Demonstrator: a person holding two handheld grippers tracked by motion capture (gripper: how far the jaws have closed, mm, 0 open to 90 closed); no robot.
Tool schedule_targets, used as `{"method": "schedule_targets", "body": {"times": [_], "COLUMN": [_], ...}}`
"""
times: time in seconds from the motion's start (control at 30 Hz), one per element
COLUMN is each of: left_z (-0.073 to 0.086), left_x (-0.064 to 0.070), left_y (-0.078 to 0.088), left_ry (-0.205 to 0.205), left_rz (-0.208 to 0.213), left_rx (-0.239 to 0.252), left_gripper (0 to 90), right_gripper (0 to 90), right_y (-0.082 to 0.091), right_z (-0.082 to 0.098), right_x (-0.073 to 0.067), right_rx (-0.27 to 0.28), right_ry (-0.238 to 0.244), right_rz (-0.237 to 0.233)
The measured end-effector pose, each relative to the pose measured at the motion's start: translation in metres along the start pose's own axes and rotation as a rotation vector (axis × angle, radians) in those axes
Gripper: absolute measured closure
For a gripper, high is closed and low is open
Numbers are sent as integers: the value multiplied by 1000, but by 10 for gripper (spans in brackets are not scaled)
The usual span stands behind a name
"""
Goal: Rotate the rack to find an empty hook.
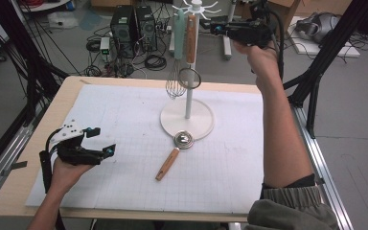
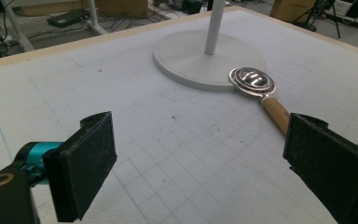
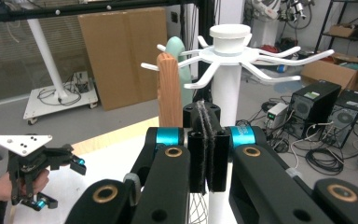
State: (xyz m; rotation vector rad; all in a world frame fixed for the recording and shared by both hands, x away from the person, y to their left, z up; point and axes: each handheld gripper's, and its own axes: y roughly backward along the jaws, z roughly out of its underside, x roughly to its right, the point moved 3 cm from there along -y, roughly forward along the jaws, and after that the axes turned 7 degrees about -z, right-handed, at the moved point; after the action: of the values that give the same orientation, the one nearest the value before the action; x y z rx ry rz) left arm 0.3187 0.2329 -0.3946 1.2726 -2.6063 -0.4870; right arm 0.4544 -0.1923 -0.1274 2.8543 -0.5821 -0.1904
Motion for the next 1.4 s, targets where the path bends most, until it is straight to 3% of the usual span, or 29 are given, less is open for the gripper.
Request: {"method": "schedule_targets", "body": {"times": [0.23,0.53,1.4], "left_z": [0,-1,-2], "left_x": [0,1,2], "left_y": [0,2,2], "left_ry": [0,3,2], "left_rz": [9,7,10], "left_rx": [-2,2,7], "left_gripper": [119,117,117], "right_gripper": [898,898,898], "right_y": [3,-1,-25], "right_z": [-4,-14,-19], "right_x": [5,-4,-25], "right_rx": [12,11,-18], "right_ry": [-10,11,52], "right_rz": [37,27,6]}}
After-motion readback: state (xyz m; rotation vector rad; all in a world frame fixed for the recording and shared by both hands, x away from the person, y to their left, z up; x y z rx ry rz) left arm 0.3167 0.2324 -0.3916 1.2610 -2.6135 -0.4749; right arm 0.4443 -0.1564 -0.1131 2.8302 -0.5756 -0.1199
